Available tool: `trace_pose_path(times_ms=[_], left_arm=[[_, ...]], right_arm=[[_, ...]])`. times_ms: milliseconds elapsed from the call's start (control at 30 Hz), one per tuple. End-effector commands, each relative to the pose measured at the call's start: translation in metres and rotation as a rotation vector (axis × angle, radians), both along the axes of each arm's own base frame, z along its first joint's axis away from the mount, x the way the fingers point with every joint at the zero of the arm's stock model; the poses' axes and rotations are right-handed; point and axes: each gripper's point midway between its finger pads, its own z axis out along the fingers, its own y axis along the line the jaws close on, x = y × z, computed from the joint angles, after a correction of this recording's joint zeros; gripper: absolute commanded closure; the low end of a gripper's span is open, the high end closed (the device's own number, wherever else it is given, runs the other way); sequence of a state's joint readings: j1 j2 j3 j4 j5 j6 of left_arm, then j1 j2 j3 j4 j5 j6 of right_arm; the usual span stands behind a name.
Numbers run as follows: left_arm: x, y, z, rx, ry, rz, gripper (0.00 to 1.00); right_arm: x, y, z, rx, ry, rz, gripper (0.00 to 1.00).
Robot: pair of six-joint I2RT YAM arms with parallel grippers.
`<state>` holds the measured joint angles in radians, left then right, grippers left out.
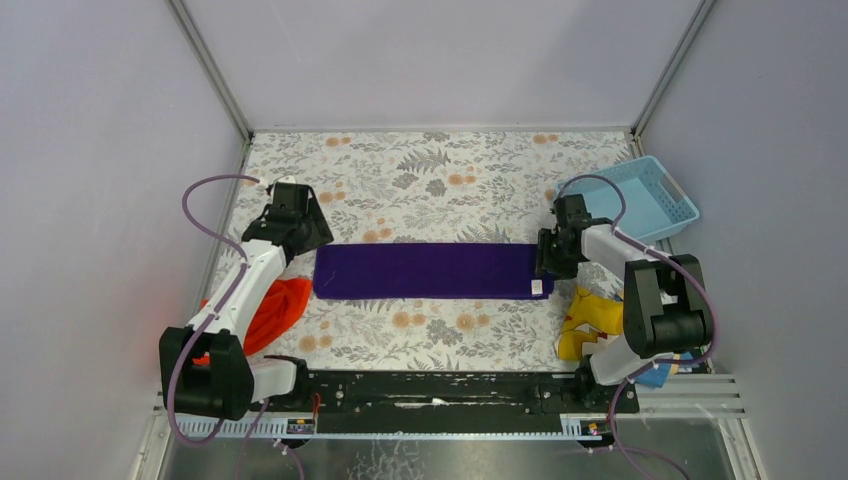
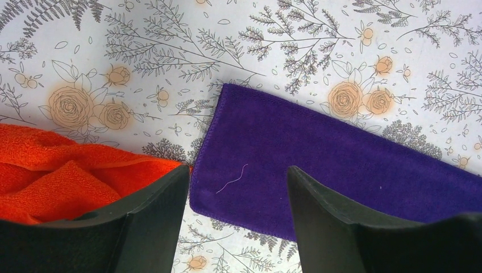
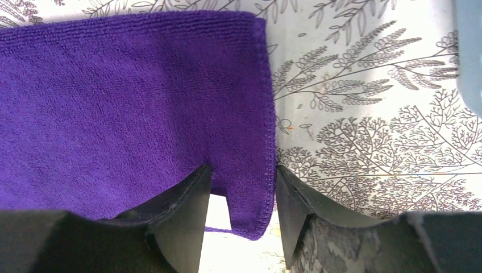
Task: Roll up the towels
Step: Fold the towel at the center of the board.
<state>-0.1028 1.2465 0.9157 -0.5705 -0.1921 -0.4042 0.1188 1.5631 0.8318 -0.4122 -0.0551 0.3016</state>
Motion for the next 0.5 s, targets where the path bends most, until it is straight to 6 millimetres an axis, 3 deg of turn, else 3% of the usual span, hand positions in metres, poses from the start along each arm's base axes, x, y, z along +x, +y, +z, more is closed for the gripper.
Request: trace_pose_path(times_ms=[0,100,233,333,467], left_arm=[[-0.002,0.004,0.004,0.034,-0.014,-0.005,0.37],[-0.001,0.003,0.004,0.029,-0.014,-0.008,0.37],[-0.002,0.003,0.005,0.026,-0.016,-0.011,0.37],[-0.002,0.001,0.004,0.020,-0.017,-0.016,0.37],[-0.003,-0.006,0.005,-0.014,-0.022,-0.034,0.36]], right_arm=[[-0.030,0.008,-0.020,-0.055,0.152,0.006,0.49],[-0.039,0.010,-0.025,-0.075,0.189,0.003,0.53],[-0.046,0.008,-0.034,-0.119,0.239,0.027,0.77],[-0.037,0.003,-0.026,-0.144,0.192,0.016,0.96],[-0.012,-0.023,-0.002,-0.287,0.128,0.003,1.00]])
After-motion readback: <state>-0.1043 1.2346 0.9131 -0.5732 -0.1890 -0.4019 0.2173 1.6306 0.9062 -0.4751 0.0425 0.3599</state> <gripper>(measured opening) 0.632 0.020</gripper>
